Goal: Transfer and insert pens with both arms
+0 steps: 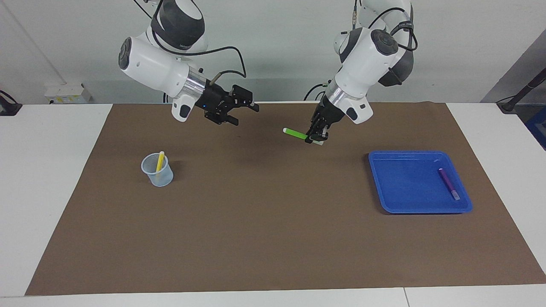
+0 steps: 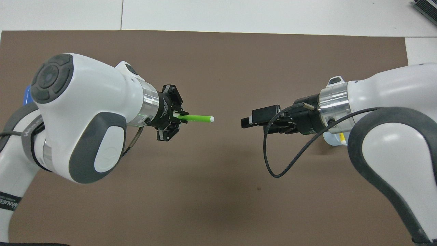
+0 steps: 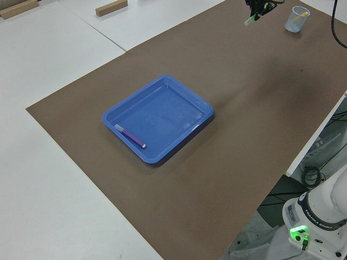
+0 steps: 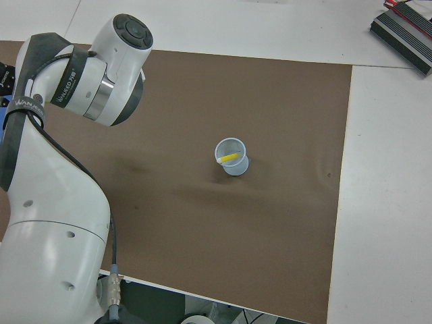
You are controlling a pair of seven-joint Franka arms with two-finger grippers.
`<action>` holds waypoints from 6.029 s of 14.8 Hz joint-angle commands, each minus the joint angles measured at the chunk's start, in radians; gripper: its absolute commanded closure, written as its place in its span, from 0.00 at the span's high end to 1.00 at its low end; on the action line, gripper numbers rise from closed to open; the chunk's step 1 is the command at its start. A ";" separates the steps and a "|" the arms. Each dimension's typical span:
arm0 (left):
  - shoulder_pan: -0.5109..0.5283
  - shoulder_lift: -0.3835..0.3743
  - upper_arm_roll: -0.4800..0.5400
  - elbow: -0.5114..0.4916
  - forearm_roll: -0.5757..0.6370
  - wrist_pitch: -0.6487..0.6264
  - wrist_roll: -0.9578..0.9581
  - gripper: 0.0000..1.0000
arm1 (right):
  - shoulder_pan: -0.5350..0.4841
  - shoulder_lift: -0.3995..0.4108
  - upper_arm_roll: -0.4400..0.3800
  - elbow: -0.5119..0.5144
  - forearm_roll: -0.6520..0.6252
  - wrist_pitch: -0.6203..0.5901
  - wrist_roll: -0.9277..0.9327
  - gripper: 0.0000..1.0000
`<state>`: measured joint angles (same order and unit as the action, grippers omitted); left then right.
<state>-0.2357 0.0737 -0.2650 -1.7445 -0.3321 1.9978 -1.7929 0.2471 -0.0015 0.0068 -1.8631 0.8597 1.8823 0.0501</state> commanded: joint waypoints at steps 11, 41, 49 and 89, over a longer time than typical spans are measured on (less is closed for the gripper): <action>-0.134 -0.038 0.009 -0.020 -0.015 0.099 -0.195 0.00 | 0.052 0.005 0.001 -0.030 0.068 0.095 0.008 0.78; -0.136 -0.048 0.009 -0.043 -0.015 0.125 -0.192 0.00 | 0.060 0.006 -0.001 -0.021 0.038 0.083 0.024 0.00; -0.136 -0.052 0.009 -0.041 -0.015 0.115 -0.181 1.00 | 0.060 0.006 -0.001 -0.021 0.038 0.075 0.024 0.00; 0.547 -0.066 0.041 -0.099 0.221 -0.094 1.358 1.00 | -0.239 -0.114 -0.013 -0.123 -1.019 -0.006 -0.237 0.00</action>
<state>0.3050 -0.0166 -0.2179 -1.8305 -0.1561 1.8622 -0.5447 0.0216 -0.0900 -0.0151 -1.9288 -0.1262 1.8252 -0.1692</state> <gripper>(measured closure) 0.000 0.802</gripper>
